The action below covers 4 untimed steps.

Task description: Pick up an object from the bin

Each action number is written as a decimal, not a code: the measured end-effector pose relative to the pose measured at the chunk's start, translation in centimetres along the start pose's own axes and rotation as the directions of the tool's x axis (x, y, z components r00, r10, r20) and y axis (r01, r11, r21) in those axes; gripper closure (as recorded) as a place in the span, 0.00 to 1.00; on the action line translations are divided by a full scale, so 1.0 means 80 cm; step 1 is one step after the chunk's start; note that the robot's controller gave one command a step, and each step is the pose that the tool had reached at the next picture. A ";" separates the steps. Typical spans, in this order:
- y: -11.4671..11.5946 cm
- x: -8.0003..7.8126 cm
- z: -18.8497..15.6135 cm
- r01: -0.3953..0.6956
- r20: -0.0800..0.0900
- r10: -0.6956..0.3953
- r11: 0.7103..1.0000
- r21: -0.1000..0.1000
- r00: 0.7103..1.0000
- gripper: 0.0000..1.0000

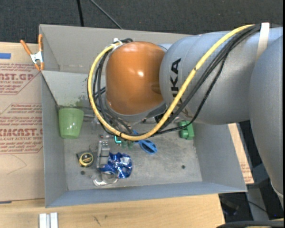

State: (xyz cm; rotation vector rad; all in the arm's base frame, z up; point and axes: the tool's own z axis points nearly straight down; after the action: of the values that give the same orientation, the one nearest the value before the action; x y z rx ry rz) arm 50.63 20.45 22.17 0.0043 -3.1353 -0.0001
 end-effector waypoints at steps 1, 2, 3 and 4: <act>-0.078 -0.039 0.193 -0.168 -0.001 0.168 0.986 -0.002 0.986 0.00; -0.076 -0.040 0.186 -0.163 -0.002 0.163 0.987 -0.002 0.987 1.00; -0.095 -0.068 0.006 -0.130 0.016 0.130 0.992 -0.005 0.991 1.00; -0.087 -0.090 0.014 0.575 0.009 -0.575 0.818 0.004 0.818 1.00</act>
Offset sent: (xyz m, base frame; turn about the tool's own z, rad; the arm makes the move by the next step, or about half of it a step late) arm 0.0316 -0.0630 -0.1517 0.1662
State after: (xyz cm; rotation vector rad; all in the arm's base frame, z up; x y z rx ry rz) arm 57.84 13.52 20.97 0.9524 -2.9975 -0.0013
